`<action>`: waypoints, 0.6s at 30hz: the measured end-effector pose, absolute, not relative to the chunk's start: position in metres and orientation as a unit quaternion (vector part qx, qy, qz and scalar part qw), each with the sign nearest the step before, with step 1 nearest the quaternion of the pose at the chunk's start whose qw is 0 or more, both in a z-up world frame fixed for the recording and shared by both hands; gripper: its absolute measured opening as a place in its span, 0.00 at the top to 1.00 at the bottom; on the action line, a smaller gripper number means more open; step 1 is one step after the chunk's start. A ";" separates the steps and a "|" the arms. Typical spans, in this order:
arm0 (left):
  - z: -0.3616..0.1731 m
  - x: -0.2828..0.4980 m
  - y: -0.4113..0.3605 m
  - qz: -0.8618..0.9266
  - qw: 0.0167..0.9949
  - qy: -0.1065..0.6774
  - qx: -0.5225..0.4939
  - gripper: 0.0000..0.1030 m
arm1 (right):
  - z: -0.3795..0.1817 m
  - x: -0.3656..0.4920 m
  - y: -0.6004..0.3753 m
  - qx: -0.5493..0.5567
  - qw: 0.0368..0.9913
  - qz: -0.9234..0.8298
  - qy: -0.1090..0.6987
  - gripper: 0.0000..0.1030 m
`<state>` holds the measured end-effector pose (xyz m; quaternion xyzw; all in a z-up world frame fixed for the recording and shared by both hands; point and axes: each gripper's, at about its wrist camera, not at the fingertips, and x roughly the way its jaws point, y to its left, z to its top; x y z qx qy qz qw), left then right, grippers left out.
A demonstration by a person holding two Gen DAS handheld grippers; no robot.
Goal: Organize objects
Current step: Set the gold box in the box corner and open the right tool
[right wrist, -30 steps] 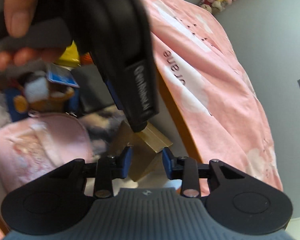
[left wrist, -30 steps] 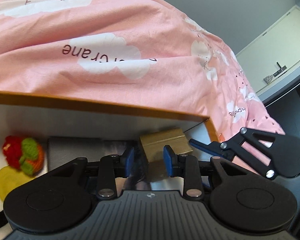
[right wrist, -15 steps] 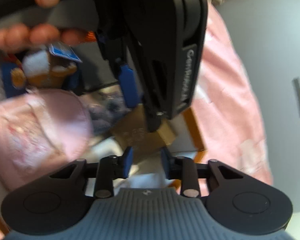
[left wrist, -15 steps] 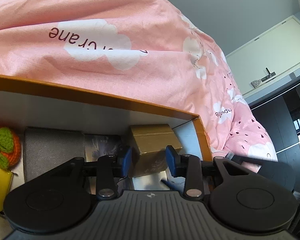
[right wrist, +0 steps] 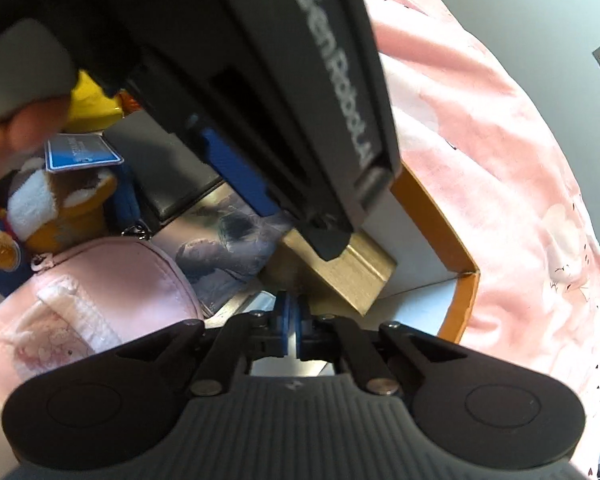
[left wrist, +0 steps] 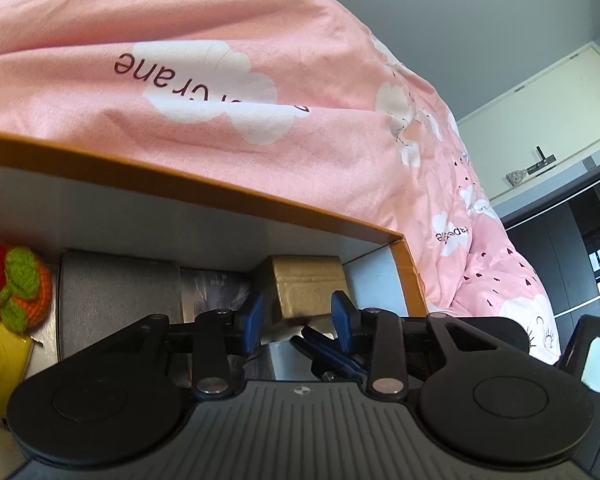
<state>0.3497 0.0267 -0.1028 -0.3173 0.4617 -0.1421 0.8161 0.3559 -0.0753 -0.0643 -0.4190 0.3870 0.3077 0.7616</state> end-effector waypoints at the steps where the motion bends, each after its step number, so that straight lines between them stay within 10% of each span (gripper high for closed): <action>1: -0.103 0.350 0.027 -0.143 0.816 0.461 -0.318 0.60 | -0.065 0.356 -0.075 -0.417 0.764 0.305 0.386 1.00; 18: -0.108 0.348 0.022 -0.133 0.817 0.474 -0.301 0.60 | -0.026 0.358 -0.090 -0.369 0.776 0.296 0.417 0.94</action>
